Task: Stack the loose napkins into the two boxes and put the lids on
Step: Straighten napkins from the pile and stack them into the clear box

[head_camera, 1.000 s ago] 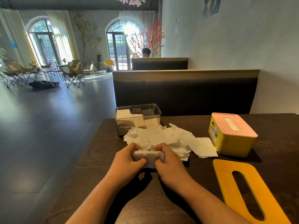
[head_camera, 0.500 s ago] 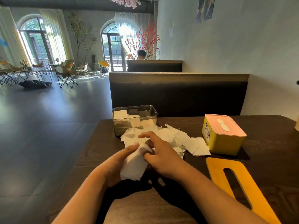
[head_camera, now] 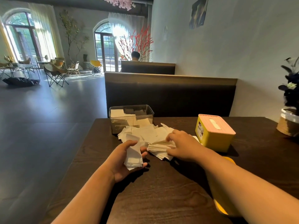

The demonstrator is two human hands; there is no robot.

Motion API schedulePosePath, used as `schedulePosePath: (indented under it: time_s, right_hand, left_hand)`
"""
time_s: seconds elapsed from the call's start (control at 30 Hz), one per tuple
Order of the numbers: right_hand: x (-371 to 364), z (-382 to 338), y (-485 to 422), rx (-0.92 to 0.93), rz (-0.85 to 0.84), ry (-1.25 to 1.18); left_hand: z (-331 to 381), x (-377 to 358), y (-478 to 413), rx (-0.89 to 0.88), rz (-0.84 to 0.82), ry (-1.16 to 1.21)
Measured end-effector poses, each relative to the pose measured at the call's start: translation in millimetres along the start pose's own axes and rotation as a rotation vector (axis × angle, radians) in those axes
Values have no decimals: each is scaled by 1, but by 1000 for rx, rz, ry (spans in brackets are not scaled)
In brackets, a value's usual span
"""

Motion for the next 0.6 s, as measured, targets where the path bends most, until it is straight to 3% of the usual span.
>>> schedulePosePath:
  time_s: [0.07, 0.27, 0.6]
  right_hand:
    - [-9, 3, 2, 17, -56, 93]
    - [-24, -24, -7, 59, -9, 215]
    - [-16, -35, -28, 7, 29, 125]
  left_hand:
    - [2, 3, 0, -21, 20, 15]
    - [-1, 3, 0, -13, 16, 22]
    - [-2, 7, -5, -17, -4, 22]
Point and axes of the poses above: each hand's wrist, its own y-axis away from the middle knuckle, its own x-axis out of the back of the hand, z = x × y, the point moved 8 cm from there along -y, towards the middle knuckle, and after that the axes turned 1 degree about -y, right-handed, at the moved point
